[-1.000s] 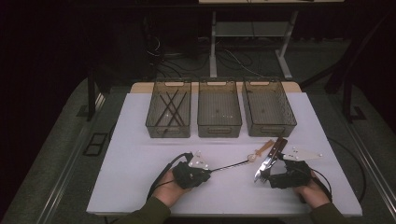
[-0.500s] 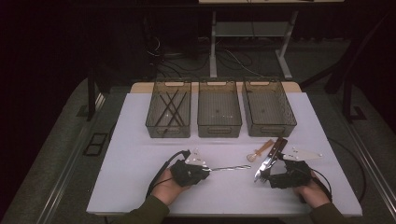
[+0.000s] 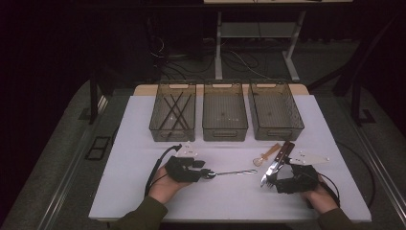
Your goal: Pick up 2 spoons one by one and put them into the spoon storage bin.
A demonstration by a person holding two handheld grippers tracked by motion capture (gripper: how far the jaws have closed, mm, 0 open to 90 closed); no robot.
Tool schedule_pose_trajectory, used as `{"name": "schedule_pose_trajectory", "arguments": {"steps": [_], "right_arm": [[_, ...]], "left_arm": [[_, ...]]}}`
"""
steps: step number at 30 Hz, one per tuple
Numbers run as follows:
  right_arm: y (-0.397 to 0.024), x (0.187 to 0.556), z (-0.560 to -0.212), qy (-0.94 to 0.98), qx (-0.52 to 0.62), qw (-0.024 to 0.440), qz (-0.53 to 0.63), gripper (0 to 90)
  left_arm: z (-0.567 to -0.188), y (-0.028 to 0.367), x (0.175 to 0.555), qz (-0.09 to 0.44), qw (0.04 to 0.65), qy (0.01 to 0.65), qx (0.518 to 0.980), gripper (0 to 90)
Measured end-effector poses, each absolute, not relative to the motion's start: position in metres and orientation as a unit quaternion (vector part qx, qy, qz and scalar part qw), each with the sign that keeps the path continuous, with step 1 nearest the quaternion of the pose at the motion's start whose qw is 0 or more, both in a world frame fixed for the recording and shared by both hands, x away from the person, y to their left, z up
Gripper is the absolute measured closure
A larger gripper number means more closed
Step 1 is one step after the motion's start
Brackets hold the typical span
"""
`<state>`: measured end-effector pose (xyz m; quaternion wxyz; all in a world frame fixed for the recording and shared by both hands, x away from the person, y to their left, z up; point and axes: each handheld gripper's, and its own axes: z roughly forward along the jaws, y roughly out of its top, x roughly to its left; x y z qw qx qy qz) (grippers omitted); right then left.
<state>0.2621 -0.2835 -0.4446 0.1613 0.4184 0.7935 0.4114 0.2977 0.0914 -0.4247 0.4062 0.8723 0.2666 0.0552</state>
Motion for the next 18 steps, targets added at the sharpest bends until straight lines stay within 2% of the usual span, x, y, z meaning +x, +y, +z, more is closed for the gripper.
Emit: {"name": "schedule_pose_trajectory", "arguments": {"steps": [4,18], "right_arm": [[-0.283,0.262,-0.445,0.794,0.418,0.162,0.411,3.2],[-0.284,0.262,-0.445,0.794,0.417,0.162,0.411,3.2]], "left_arm": [[-0.432,0.086,0.302,0.056,0.395,0.270,0.877,53.1],[-0.442,0.079,0.303,0.059,0.363,0.258,0.893,51.6]]}}
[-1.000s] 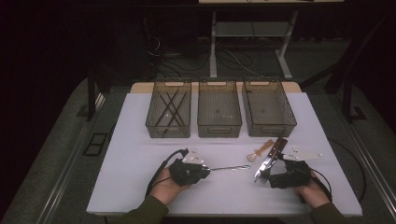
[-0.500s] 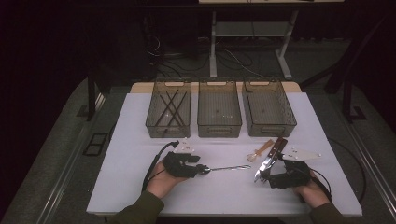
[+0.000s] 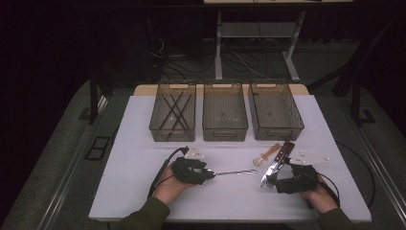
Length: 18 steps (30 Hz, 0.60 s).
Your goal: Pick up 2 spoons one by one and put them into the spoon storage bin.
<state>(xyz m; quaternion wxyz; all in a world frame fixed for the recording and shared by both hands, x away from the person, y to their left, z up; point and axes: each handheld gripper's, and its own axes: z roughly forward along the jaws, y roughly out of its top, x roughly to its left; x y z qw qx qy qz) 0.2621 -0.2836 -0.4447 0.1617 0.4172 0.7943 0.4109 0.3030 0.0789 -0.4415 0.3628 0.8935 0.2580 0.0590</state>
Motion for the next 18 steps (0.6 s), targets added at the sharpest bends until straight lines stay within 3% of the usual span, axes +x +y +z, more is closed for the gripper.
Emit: {"name": "schedule_pose_trajectory", "arguments": {"steps": [13,18], "right_arm": [[-0.2835,0.2619,-0.4446,0.794,0.417,0.162,0.411,3.2],[-0.2834,0.2620,-0.4447,0.795,0.417,0.162,0.410,3.2]], "left_arm": [[-0.4449,0.0736,0.2980,0.059,0.356,0.249,0.899,54.8],[-0.4442,0.0734,0.2966,0.061,0.351,0.239,0.903,61.4]]}}
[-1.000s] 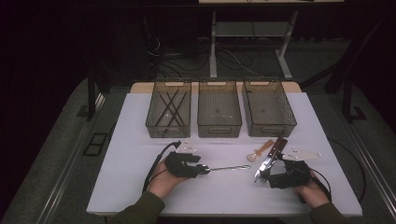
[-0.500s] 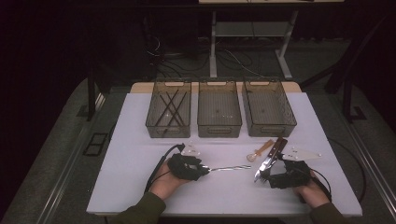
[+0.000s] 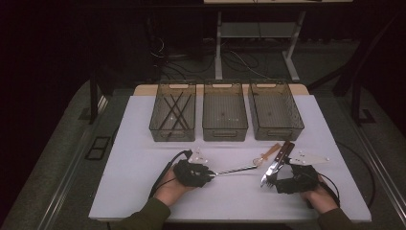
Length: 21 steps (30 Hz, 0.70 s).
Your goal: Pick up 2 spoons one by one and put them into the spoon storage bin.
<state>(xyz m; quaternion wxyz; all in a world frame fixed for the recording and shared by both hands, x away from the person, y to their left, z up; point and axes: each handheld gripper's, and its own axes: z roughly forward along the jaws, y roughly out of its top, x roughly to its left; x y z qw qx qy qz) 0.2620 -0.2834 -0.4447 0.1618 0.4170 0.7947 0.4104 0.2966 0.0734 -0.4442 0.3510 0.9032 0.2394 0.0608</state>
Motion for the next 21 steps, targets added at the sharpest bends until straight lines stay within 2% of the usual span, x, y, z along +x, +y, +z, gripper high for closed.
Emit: {"name": "schedule_pose_trajectory", "arguments": {"steps": [6,14,21], "right_arm": [[-0.2830,0.2620,-0.4448,0.795,0.417,0.162,0.411,3.2],[-0.2830,0.2619,-0.4447,0.794,0.417,0.162,0.411,3.2],[-0.2835,0.2619,-0.4445,0.795,0.416,0.162,0.411,3.2]], "left_arm": [[-0.4430,0.0765,0.2975,0.049,0.356,0.247,0.900,69.5],[-0.4373,0.0786,0.2955,0.044,0.363,0.221,0.904,83.4],[-0.4363,0.0713,0.2886,0.056,0.356,0.211,0.909,86.2]]}}
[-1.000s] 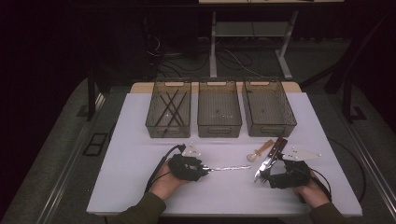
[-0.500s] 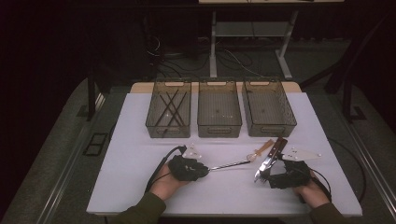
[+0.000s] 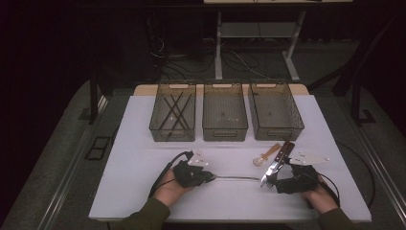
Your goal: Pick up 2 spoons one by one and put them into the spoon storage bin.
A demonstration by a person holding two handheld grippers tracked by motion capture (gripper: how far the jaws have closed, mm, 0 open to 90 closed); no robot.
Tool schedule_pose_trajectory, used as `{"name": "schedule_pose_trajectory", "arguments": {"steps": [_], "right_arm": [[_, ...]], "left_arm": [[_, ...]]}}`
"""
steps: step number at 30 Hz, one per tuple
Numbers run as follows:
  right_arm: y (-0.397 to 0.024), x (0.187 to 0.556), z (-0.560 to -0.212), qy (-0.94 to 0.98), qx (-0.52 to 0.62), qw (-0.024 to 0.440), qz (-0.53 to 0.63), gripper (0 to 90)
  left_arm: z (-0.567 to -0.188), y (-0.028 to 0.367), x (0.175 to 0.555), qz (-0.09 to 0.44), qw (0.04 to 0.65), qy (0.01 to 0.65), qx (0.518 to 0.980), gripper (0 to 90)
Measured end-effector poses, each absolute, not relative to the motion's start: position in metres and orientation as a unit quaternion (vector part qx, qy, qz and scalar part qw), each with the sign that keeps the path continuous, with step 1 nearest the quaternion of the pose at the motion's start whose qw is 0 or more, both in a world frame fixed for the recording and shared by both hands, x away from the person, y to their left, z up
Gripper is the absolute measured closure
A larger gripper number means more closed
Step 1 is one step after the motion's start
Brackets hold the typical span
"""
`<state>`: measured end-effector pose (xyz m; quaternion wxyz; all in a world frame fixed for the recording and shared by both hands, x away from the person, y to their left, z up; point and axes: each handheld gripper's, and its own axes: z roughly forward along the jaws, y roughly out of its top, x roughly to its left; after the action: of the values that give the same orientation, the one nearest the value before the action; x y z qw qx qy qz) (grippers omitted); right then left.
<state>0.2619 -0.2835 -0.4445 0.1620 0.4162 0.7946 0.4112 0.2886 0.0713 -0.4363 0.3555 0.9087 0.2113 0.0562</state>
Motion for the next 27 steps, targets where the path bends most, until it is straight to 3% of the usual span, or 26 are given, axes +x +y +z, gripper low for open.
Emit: {"name": "schedule_pose_trajectory", "arguments": {"steps": [27], "right_arm": [[-0.282,0.262,-0.445,0.795,0.414,0.158,0.413,3.2]], "left_arm": [[-0.425,0.085,0.291,0.083,0.370,0.230,0.896,86.5]]}}
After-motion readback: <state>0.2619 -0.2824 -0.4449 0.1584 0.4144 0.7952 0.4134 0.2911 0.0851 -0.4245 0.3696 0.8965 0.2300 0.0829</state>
